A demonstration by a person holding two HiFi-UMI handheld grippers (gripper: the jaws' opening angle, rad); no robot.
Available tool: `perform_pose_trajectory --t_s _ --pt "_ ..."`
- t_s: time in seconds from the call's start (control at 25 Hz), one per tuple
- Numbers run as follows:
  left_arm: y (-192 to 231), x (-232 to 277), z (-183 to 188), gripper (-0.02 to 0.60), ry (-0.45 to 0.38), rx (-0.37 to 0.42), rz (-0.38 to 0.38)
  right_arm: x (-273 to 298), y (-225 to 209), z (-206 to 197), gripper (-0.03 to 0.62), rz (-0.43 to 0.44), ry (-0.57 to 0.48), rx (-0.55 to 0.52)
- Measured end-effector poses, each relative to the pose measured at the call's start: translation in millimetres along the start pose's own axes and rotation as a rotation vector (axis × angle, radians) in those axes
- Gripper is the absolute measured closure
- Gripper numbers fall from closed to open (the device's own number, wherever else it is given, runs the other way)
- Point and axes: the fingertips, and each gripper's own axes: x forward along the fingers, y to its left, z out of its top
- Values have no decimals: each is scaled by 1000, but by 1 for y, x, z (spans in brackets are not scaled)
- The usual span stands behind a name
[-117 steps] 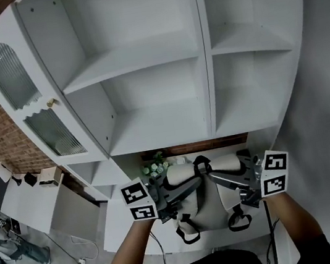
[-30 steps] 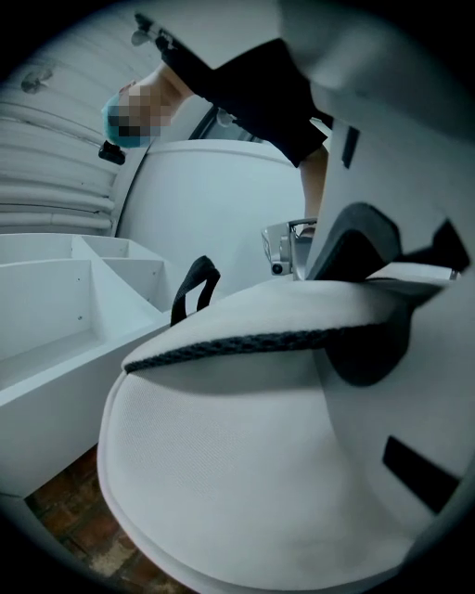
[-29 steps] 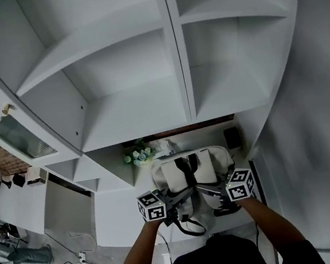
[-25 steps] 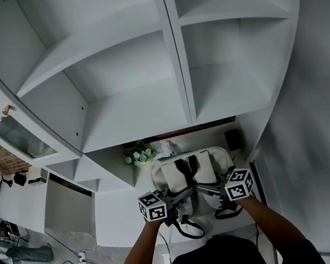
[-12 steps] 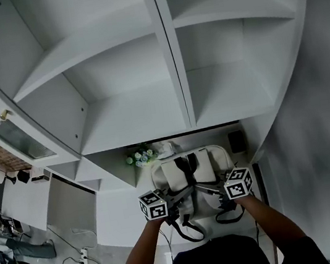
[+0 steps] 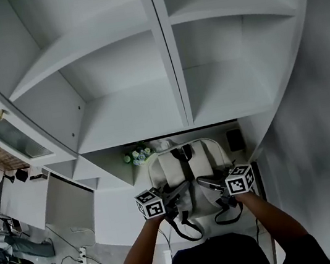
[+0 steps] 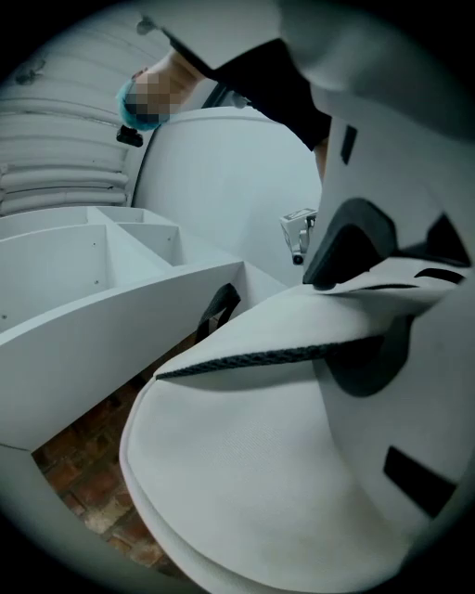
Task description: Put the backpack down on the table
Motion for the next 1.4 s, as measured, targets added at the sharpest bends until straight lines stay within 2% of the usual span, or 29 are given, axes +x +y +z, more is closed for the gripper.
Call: perform_pose_trajectory --t_s 0.16,0.4,0.64,0.76,0.88,1.04,1.24,1.4 --pt "5 -2 -2 452 9 -1 26 -3 -10 4 451 -45 12 -29" --pt "11 -10 -9 416 -18 -50 66 -5 -21 -1 431 -111 27 -34" --pt "13 -20 -8 400 -21 -35 110 -17 -31 4 419 -213 -23 -38" --pt "13 -27 -6 395 -24 -37 118 -28 -35 8 418 -229 -71 9" --pt "17 -35 -12 375 -15 -34 149 -38 -35 4 418 -260 -72 6" --pt "22 -50 -17 358 -30 -58 189 -44 -28 3 418 -290 -82 -7" --pt "12 -61 -18 348 -36 -50 194 -43 -4 -1 418 -289 -97 -12" --pt "0 -70 -19 336 -26 -40 184 -39 21 -6 418 -292 -88 -60"
